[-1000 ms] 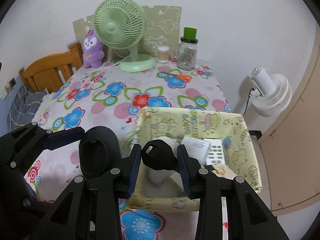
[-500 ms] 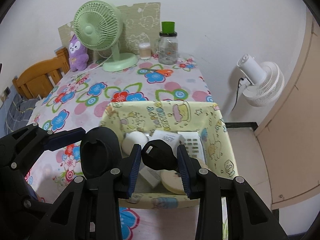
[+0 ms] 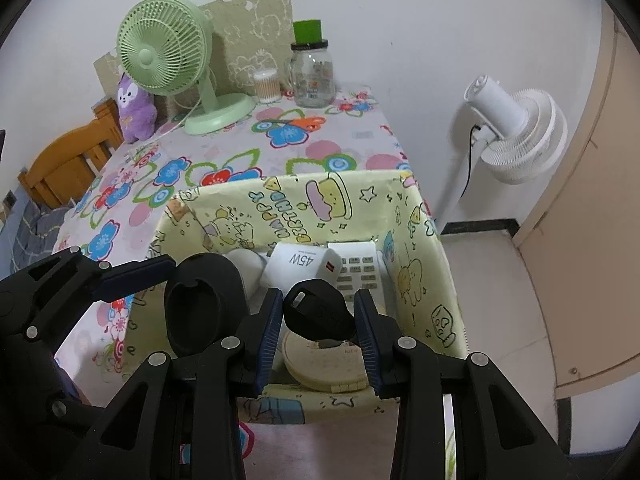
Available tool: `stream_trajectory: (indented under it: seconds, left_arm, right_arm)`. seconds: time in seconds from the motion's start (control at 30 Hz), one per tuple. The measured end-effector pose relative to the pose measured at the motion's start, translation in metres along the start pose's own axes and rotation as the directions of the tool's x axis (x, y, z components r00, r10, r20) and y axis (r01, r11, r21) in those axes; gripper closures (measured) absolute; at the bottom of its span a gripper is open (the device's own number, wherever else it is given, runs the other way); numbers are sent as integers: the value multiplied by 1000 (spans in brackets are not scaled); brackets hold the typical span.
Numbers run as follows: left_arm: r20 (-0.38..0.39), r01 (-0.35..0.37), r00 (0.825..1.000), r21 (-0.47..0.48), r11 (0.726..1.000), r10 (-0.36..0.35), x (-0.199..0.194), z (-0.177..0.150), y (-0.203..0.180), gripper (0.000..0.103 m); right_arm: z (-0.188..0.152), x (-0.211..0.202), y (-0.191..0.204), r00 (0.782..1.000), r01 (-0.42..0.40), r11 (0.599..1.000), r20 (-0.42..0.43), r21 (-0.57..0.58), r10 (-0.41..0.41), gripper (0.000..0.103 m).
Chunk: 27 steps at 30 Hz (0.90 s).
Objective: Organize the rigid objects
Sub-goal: 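Lower the lid and key into the yellow box and open both grippers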
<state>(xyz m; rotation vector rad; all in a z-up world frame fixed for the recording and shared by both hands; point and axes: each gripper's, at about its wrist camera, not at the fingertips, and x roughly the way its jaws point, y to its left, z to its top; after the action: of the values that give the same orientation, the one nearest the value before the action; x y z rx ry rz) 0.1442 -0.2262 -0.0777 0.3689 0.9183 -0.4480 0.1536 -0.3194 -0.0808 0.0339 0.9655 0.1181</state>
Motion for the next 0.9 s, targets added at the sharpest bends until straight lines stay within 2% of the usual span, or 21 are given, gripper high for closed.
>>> stream_trajectory:
  seconds: [0.27, 0.4, 0.53, 0.6, 0.7, 0.8, 0.9]
  left_arm:
    - [-15, 2, 1000, 10, 1000, -1, 12, 5, -1, 31]
    - [-27, 2, 1000, 5, 1000, -2, 18, 9, 0, 31]
    - [-33, 13, 999, 3, 1000, -13, 24, 13, -2, 31]
    - [-35, 23, 999, 2, 1000, -23, 27, 15, -5, 31]
    - [-37, 36, 999, 1, 999, -36, 31, 19, -7, 30]
    - [-52, 52, 997, -16, 999, -52, 36, 21, -7, 30]
    - [-77, 49, 996, -51, 997, -53, 39, 22, -4, 25]
  right_arm:
    - [1, 17, -11, 999, -17, 999, -32, 35, 19, 64]
    - [4, 12, -12, 1000, -10, 1000, -7, 25, 11, 63]
    - [6, 3, -16, 999, 34, 999, 28, 16, -34, 62]
    - [6, 2, -21, 998, 51, 998, 35, 19, -52, 57]
    - [5, 2, -27, 997, 72, 997, 37, 32, -73, 55]
    - [4, 4, -34, 998, 61, 997, 30, 51, -63, 55]
    - [3, 4, -33, 997, 62, 997, 35, 46, -64, 54]
